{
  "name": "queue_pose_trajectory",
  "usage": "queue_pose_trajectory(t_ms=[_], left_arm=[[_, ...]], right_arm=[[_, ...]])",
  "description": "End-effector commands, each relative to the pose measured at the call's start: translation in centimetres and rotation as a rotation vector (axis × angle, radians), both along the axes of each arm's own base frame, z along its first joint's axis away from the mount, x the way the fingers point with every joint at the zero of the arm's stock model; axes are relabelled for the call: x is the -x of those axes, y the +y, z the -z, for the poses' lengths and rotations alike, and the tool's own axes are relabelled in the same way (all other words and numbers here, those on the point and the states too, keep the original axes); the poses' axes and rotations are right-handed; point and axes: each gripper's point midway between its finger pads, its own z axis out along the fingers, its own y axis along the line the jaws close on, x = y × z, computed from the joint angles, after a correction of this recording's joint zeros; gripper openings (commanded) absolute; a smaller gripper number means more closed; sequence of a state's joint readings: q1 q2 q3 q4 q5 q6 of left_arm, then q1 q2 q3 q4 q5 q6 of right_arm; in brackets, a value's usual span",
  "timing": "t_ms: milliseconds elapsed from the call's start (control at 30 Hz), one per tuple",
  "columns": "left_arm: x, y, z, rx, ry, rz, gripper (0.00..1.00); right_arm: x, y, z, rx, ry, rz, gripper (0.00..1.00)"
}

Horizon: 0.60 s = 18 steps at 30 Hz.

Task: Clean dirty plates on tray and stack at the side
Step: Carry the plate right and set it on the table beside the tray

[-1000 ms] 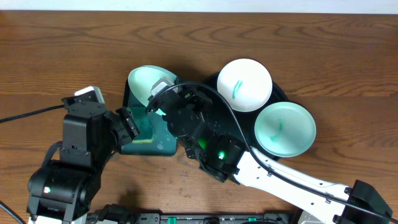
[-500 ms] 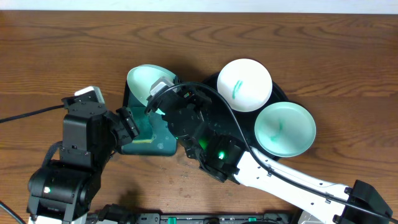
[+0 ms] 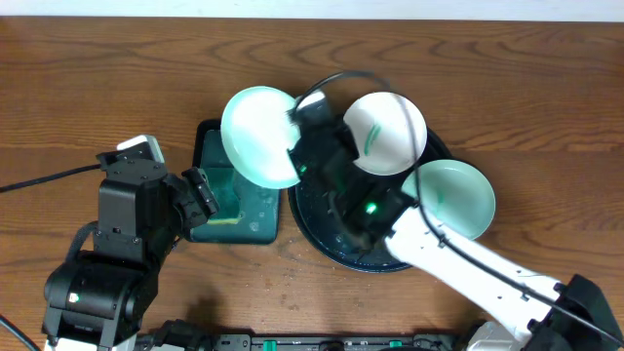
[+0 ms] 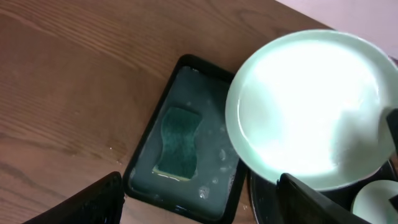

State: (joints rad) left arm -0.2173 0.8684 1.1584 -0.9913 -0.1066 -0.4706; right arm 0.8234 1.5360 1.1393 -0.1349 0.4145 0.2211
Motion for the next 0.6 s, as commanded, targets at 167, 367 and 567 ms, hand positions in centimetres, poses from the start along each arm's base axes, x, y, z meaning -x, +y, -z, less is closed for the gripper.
queue_pose_trajectory(t_ms=[167,367,567], left_arm=[[0.0,0.1,-0.7,0.001,-0.016,0.001,0.79],[0.0,0.1,-0.7,0.001,-0.016,0.001,0.79],[0.0,0.1,-0.7,0.001,-0.016,0.001,0.79]], right_arm=[[-0.3,-10.8,-2.3,-0.37,0.301,0.169,0.01],[0.3,-25.3,-1.4,-0.425,0.383,0.52,0.01],[4.2,-38.6,1.8,-0.482,0.479,0.945,0.01]])
